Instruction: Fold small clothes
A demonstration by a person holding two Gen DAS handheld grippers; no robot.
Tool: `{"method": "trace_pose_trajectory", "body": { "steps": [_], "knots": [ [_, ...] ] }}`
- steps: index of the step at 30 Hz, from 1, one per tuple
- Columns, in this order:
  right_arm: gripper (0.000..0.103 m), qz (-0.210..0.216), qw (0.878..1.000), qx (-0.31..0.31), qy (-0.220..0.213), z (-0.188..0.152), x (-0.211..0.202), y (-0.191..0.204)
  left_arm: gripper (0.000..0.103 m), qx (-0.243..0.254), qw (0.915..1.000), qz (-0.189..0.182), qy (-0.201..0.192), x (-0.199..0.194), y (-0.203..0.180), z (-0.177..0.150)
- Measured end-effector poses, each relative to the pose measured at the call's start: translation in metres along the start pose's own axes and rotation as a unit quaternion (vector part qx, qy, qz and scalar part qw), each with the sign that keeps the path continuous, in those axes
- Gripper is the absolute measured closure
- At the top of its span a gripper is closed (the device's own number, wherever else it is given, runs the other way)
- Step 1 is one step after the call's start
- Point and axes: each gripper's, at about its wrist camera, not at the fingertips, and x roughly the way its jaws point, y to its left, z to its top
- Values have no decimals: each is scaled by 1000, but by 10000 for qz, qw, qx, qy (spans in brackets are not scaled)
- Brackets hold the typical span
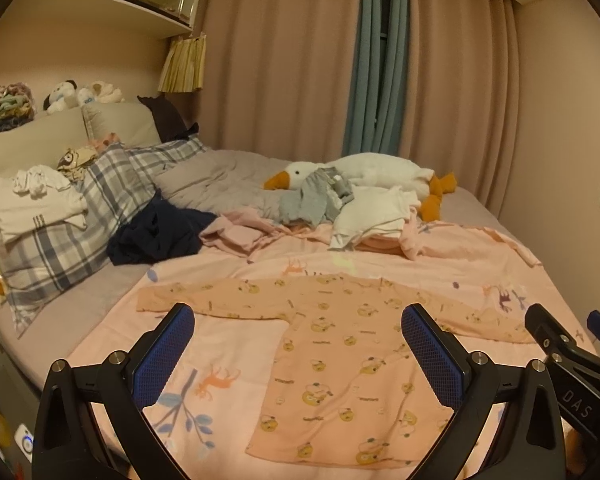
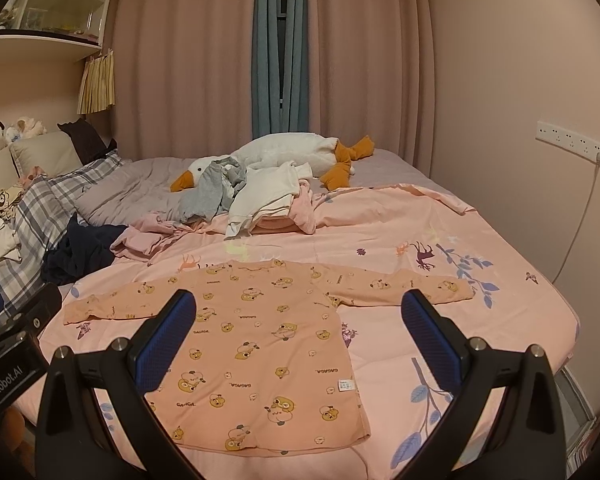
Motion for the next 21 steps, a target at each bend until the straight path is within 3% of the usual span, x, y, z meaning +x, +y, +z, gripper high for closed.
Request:
{"method": "trace_pose_trajectory", "body": {
  "steps": [21],
  "knots": [
    [0, -19, 10000, -75, -43, -1, 0, 4, 0, 16, 10000, 1, 43, 2, -4, -3]
  ]
}}
